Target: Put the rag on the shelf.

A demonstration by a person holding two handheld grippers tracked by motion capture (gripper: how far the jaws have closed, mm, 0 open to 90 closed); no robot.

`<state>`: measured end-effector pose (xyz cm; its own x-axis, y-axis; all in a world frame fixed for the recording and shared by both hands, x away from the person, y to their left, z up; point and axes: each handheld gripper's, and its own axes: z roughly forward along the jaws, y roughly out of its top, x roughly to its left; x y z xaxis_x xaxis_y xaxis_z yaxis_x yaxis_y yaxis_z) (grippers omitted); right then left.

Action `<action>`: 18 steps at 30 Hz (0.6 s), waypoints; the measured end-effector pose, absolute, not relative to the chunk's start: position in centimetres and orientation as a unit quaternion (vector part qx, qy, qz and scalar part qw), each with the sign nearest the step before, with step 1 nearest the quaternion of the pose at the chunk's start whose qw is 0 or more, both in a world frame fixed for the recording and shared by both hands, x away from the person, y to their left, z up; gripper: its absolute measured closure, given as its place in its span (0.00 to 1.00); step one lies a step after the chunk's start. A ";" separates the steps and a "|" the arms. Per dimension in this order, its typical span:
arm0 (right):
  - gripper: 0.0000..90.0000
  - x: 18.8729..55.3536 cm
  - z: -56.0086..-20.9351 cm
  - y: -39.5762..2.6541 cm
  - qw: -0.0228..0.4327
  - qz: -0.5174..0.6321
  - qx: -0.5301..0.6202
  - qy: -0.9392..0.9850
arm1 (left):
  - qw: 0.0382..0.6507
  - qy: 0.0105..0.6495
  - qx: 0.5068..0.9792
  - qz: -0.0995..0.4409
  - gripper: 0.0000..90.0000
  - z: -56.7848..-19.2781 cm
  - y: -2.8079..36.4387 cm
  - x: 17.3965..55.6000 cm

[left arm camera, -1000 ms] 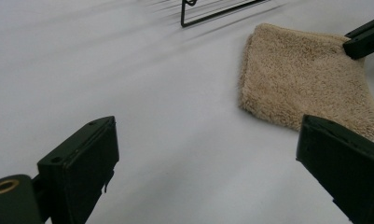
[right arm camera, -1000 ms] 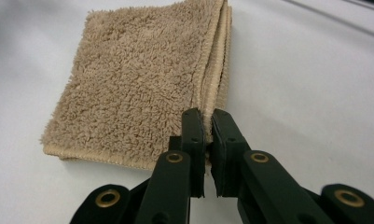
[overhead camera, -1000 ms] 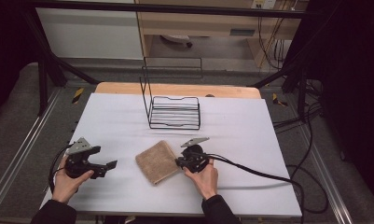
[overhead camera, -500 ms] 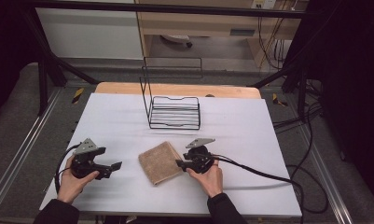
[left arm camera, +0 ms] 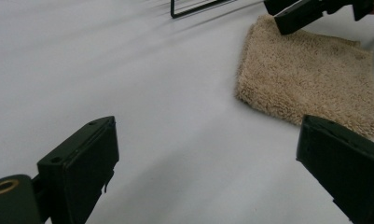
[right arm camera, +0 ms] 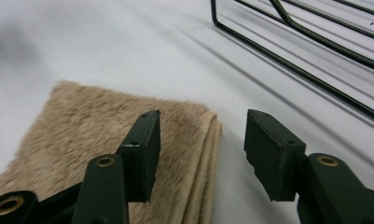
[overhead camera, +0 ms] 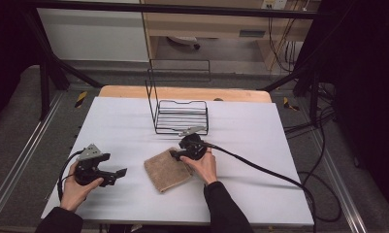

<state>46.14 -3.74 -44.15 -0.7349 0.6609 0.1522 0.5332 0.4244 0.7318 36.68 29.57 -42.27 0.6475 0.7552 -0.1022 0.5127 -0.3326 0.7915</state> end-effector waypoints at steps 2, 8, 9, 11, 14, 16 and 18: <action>0.60 46.8 -44.5 -3.5 0.069 0.403 0.357 0.840 | 0.424 0.393 0.803 0.144 0.06 -42.2 29.6 36.6; 0.75 47.4 -45.1 -3.3 0.034 0.393 0.357 0.847 | 0.424 0.393 0.803 0.144 0.06 -42.2 29.6 36.6; 0.78 47.5 -45.0 -3.3 0.025 0.392 0.359 0.846 | 0.422 0.391 0.805 0.145 0.06 -42.2 29.5 36.7; 0.88 47.6 -45.0 -3.3 0.011 0.389 0.364 0.846 | 0.422 0.391 0.805 0.144 0.06 -42.2 29.4 36.6; 0.93 47.6 -44.9 -3.3 0.002 0.389 0.372 0.843 | 0.421 0.389 0.806 0.145 0.06 -42.2 29.3 36.6; 0.94 47.3 -44.8 -3.4 0.011 0.391 0.376 0.840 | 0.420 0.389 0.807 0.145 0.06 -42.2 29.3 36.6; 0.94 46.9 -44.4 -3.9 0.030 0.395 0.391 0.831 | 0.419 0.391 0.807 0.144 0.06 -42.3 29.1 36.6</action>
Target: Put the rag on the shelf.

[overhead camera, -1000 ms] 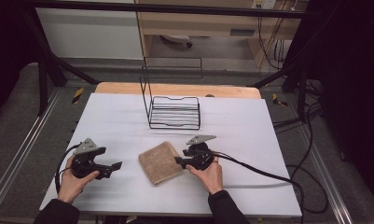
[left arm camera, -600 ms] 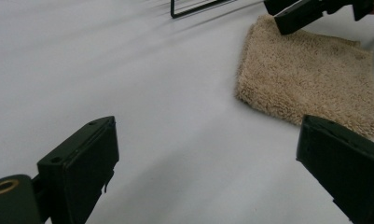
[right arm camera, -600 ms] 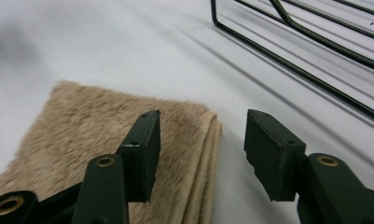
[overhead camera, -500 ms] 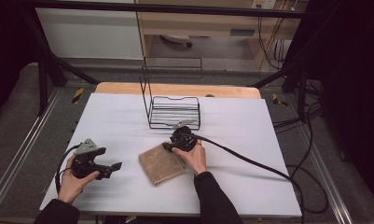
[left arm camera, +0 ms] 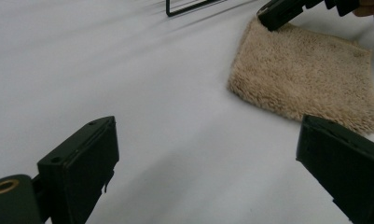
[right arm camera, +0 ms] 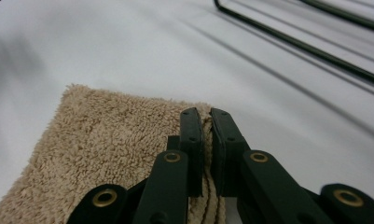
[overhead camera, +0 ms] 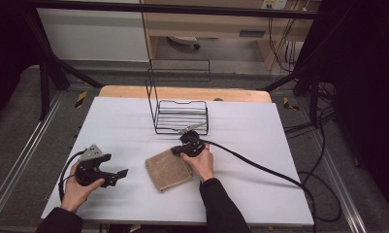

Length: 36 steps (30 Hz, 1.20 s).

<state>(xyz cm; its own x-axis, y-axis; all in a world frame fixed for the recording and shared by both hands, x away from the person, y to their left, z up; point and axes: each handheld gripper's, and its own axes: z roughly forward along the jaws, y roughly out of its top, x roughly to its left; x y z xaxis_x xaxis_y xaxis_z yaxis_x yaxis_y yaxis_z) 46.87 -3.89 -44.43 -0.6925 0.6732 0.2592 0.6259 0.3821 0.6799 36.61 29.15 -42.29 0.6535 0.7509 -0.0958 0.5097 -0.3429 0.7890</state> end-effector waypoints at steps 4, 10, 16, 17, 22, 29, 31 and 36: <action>0.94 46.3 -43.8 -5.3 0.051 0.394 0.417 0.817 | 0.417 0.391 0.808 0.142 0.06 -42.3 28.6 36.7; 0.93 45.4 -43.9 -6.6 0.079 0.384 0.441 0.807 | 0.421 0.394 0.807 0.128 0.06 -42.0 26.6 37.3; 0.92 45.1 -44.4 -7.4 0.083 0.389 0.446 0.802 | 0.414 0.398 0.810 0.119 0.07 -41.6 23.9 38.9; 0.92 45.1 -44.5 -7.4 0.085 0.391 0.443 0.802 | 0.413 0.402 0.809 0.118 0.07 -41.6 23.5 39.3; 0.85 45.0 -44.5 -7.7 0.097 0.399 0.426 0.806 | 0.403 0.418 0.806 0.114 0.13 -42.1 21.2 41.5; 0.58 44.8 -43.6 -9.4 0.098 0.428 0.412 0.799 | 0.394 0.432 0.803 0.114 0.32 -42.8 18.9 43.4; 0.52 44.8 -43.6 -9.6 0.097 0.426 0.409 0.801 | 0.391 0.436 0.802 0.116 0.38 -43.0 18.4 43.7; 0.50 45.2 -44.1 -9.4 0.082 0.421 0.405 0.807 | 0.377 0.441 0.806 0.118 0.51 -43.6 17.6 44.5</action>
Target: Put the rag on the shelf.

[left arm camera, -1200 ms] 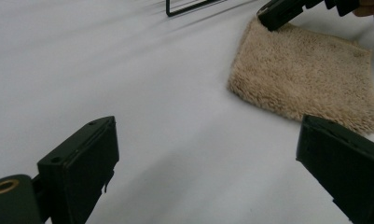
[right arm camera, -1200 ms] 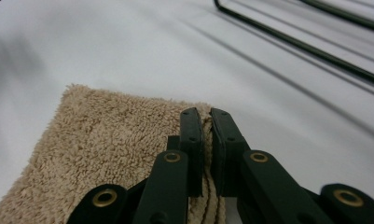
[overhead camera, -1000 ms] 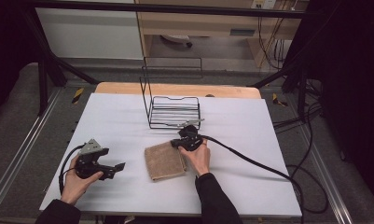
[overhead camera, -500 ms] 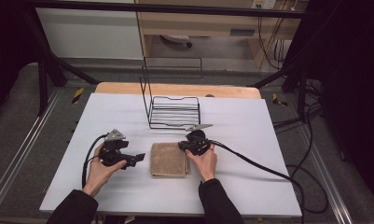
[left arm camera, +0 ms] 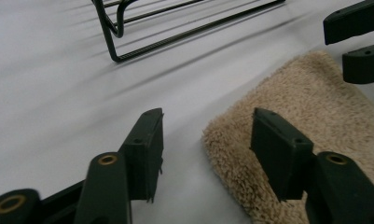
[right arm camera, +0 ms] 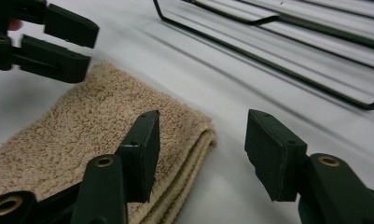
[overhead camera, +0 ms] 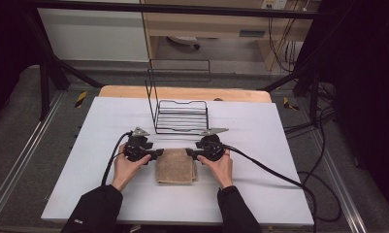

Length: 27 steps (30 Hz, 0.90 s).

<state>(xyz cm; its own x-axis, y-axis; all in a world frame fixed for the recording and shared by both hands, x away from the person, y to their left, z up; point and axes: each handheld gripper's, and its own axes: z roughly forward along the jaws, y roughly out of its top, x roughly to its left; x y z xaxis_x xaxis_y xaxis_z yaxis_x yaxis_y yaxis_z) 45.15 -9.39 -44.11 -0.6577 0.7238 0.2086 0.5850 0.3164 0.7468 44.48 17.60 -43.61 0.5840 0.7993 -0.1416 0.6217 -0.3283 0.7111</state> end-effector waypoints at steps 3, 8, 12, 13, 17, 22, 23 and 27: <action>0.51 45.5 -44.5 -9.3 0.080 0.415 0.408 0.809 | 0.369 0.439 0.812 0.111 0.59 -43.9 17.2 44.7; 0.59 45.8 -44.8 -9.2 0.070 0.415 0.413 0.808 | 0.365 0.443 0.813 0.095 0.70 -44.3 17.1 44.9; 0.63 46.0 -45.0 -8.9 0.059 0.414 0.417 0.807 | 0.363 0.442 0.816 0.086 0.77 -44.4 17.0 44.9; 0.63 46.0 -45.1 -8.7 0.057 0.412 0.418 0.808 | 0.363 0.442 0.817 0.082 0.79 -44.5 16.9 44.9; 0.68 46.2 -45.2 -8.3 0.056 0.409 0.418 0.809 | 0.363 0.443 0.816 0.076 0.85 -44.5 16.9 44.9; 0.73 46.3 -45.3 -8.3 0.051 0.404 0.425 0.808 | 0.361 0.446 0.816 0.072 0.87 -44.5 16.8 44.9; 0.74 46.3 -45.3 -8.3 0.050 0.403 0.425 0.809 | 0.361 0.447 0.815 0.072 0.89 -44.5 16.7 44.9; 0.81 46.3 -45.3 -8.3 0.040 0.400 0.426 0.810 | 0.359 0.444 0.818 0.071 0.91 -44.5 16.7 44.9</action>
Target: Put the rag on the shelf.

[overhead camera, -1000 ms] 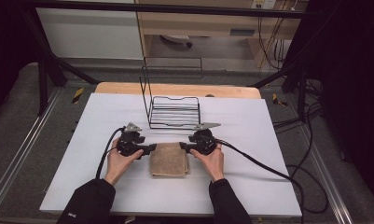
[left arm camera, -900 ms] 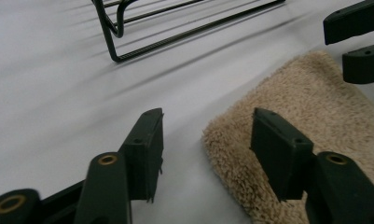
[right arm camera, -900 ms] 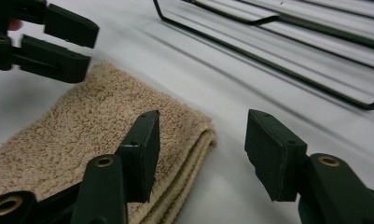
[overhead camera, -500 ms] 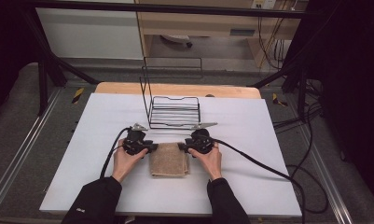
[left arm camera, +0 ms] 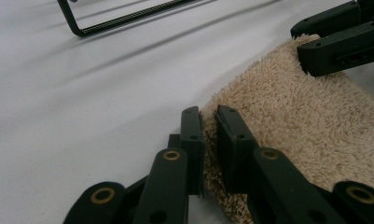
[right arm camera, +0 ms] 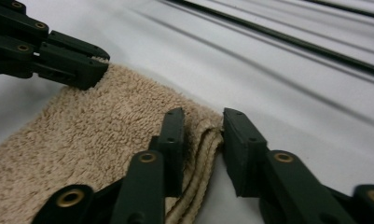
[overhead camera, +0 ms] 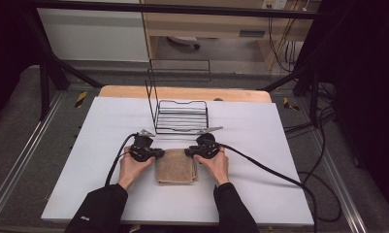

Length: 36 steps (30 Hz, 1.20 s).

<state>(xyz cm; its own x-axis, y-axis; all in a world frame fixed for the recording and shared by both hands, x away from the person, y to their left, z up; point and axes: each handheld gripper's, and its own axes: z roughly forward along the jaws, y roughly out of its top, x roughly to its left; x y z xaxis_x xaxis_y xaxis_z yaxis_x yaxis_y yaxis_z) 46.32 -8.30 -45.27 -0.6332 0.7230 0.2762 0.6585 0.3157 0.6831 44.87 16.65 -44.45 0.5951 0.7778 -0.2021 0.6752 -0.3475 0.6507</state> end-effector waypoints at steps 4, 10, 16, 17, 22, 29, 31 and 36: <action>0.90 46.3 -45.3 -8.2 0.022 0.402 0.430 0.808 | 0.360 0.446 0.817 0.069 0.93 -44.4 16.7 44.9; 0.93 46.1 -45.2 -8.3 0.022 0.407 0.435 0.803 | 0.370 0.444 0.813 0.066 0.94 -44.2 17.0 44.8; 0.93 45.6 -44.2 -8.5 0.030 0.421 0.430 0.798 | 0.400 0.435 0.804 0.071 0.95 -43.1 17.5 44.3; 0.93 45.5 -44.0 -8.5 0.032 0.427 0.429 0.796 | 0.404 0.433 0.803 0.072 0.95 -42.9 17.6 44.2; 0.93 44.7 -42.6 -8.9 0.038 0.448 0.419 0.789 | 0.421 0.421 0.799 0.081 0.95 -42.0 17.8 43.6; 0.93 43.6 -41.3 -9.4 0.050 0.466 0.406 0.784 | 0.438 0.404 0.798 0.089 0.95 -40.9 18.0 42.7; 0.93 43.3 -41.0 -9.5 0.052 0.471 0.404 0.782 | 0.443 0.400 0.797 0.094 0.95 -40.5 18.0 42.4; 0.93 42.8 -40.2 -9.8 0.060 0.483 0.398 0.778 | 0.455 0.390 0.794 0.098 0.95 -39.7 17.9 41.8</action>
